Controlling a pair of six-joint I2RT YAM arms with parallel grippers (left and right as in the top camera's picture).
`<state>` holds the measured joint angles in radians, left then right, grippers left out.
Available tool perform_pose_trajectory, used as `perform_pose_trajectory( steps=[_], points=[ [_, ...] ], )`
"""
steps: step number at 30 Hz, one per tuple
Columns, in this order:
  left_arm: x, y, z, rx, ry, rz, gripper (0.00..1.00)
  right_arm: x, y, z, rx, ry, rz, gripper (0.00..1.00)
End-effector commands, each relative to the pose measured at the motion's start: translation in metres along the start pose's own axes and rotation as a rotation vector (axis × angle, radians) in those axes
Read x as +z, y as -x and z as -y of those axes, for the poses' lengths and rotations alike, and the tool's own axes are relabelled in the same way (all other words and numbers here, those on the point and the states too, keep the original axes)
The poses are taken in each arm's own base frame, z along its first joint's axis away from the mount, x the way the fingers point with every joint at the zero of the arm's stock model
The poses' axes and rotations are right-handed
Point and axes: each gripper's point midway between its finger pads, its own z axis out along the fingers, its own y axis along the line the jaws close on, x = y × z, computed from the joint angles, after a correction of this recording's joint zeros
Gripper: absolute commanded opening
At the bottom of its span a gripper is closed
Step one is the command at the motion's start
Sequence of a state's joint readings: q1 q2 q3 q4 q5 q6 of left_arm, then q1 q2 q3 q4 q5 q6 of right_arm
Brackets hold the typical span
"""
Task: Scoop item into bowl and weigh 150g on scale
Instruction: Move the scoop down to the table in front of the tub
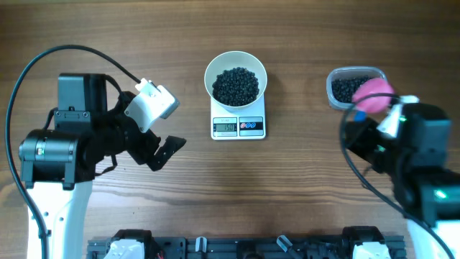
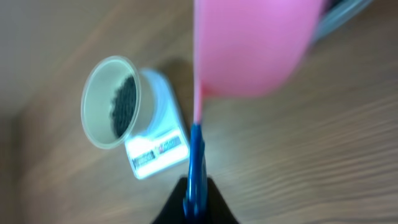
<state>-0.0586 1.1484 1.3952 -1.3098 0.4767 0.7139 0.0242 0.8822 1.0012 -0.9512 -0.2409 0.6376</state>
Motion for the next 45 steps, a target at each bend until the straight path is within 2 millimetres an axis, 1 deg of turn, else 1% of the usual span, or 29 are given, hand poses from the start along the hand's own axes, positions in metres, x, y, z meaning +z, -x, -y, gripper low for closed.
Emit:
perform_pose_trajectory(
  steps=[1, 3, 4, 8, 12, 18, 21, 28, 30, 33, 34, 36, 41, 42, 43, 45],
  points=[
    [-0.004, 0.005, -0.002, 0.014, 0.005, 0.016, 1.0, 0.038, -0.044, -0.006, 0.039, 0.166, -0.188, 0.04],
    [-0.004, 0.005, -0.002, 0.014, 0.005, 0.016, 1.0, 0.051, -0.058, 0.0, 0.05, 0.182, -0.23, 0.04],
    [-0.004, 0.005, -0.002, 0.014, 0.005, 0.016, 1.0, 0.058, -0.065, 0.007, 0.063, 0.173, -0.25, 0.04],
    [-0.004, 0.005, -0.002, 0.014, 0.005, 0.016, 1.0, 0.073, -0.087, 0.028, 0.118, 0.131, -0.3, 0.04],
    [-0.004, 0.005, -0.002, 0.014, 0.005, 0.016, 1.0, 0.089, -0.099, 0.04, 0.208, 0.122, -0.308, 0.04],
    [-0.004, 0.005, -0.002, 0.014, 0.005, 0.016, 1.0, 0.109, -0.106, 0.053, 0.3, 0.142, -0.275, 0.04],
    [-0.004, 0.005, -0.002, 0.014, 0.005, 0.016, 1.0, 0.116, -0.114, 0.061, 0.343, 0.132, -0.274, 0.04],
    [-0.004, 0.005, -0.002, 0.014, 0.005, 0.016, 1.0, 0.122, -0.134, 0.083, 0.393, 0.071, -0.301, 0.04],
    [-0.004, 0.005, -0.002, 0.014, 0.005, 0.016, 1.0, 0.123, -0.137, 0.084, 0.395, 0.066, -0.306, 0.04],
    [-0.004, 0.005, -0.002, 0.014, 0.005, 0.016, 1.0, 0.124, -0.135, 0.087, 0.391, 0.054, -0.292, 0.04],
    [-0.004, 0.005, -0.002, 0.014, 0.005, 0.016, 1.0, 0.124, -0.134, 0.088, 0.391, 0.047, -0.286, 0.06],
    [-0.004, 0.005, -0.002, 0.014, 0.005, 0.016, 1.0, 0.124, -0.133, 0.09, 0.39, 0.04, -0.279, 0.14],
    [-0.004, 0.005, -0.002, 0.014, 0.005, 0.016, 1.0, 0.125, -0.133, 0.091, 0.391, 0.035, -0.275, 0.27],
    [-0.004, 0.005, -0.002, 0.014, 0.005, 0.016, 1.0, 0.125, -0.133, 0.091, 0.391, 0.032, -0.273, 0.31],
    [-0.004, 0.005, -0.002, 0.014, 0.005, 0.016, 1.0, 0.125, -0.133, 0.092, 0.391, 0.029, -0.271, 0.4],
    [-0.004, 0.005, -0.002, 0.014, 0.005, 0.016, 1.0, 0.125, -0.133, 0.093, 0.393, 0.025, -0.272, 0.48]
  ],
)
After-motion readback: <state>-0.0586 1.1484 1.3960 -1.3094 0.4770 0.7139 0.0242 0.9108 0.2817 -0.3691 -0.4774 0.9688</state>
